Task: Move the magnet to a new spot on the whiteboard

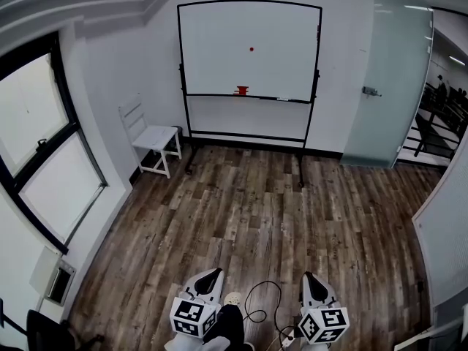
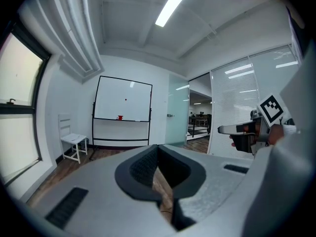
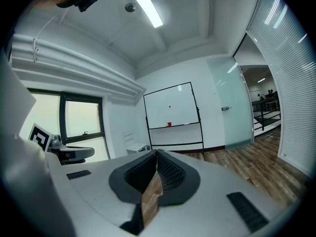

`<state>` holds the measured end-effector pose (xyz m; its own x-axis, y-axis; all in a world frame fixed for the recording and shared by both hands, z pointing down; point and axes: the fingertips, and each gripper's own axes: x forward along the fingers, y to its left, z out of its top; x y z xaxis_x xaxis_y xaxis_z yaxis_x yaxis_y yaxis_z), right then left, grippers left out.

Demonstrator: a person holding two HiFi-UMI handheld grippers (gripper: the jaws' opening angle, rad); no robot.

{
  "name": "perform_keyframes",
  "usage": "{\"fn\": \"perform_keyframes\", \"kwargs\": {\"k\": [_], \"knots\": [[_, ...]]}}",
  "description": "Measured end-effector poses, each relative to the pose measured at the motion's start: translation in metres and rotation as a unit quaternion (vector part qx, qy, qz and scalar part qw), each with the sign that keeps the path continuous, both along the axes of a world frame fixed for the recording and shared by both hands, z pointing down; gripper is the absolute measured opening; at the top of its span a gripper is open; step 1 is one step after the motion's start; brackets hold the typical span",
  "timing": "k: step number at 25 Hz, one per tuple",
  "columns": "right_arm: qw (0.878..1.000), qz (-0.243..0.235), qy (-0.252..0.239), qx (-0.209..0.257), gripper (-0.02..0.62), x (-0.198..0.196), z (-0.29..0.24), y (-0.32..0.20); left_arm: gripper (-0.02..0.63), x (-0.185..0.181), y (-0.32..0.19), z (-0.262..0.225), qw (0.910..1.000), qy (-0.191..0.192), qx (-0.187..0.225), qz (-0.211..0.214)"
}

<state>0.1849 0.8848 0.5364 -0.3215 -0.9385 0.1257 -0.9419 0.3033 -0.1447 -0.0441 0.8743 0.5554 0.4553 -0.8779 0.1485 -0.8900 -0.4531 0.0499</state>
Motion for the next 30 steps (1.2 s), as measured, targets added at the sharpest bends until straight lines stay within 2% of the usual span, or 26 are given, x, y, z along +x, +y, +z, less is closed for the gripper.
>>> {"fn": "perform_keyframes", "kwargs": {"k": [9,18,30], "knots": [[1.0,-0.003,0.003,-0.006,0.028,-0.01,0.004,-0.07,0.009,-0.01,-0.075,0.005,1.0,0.004,-0.006,-0.003],[1.0,-0.013,0.017,0.007,0.028,-0.028,-0.026,-0.173,0.009,-0.023,-0.178,-0.025,0.9999,0.009,0.008,0.0],[1.0,0.001,0.009,0.008,0.028,-0.054,-0.035,-0.28,0.011,-0.059,-0.287,-0.036,0.9999,0.003,0.011,0.0]]}}
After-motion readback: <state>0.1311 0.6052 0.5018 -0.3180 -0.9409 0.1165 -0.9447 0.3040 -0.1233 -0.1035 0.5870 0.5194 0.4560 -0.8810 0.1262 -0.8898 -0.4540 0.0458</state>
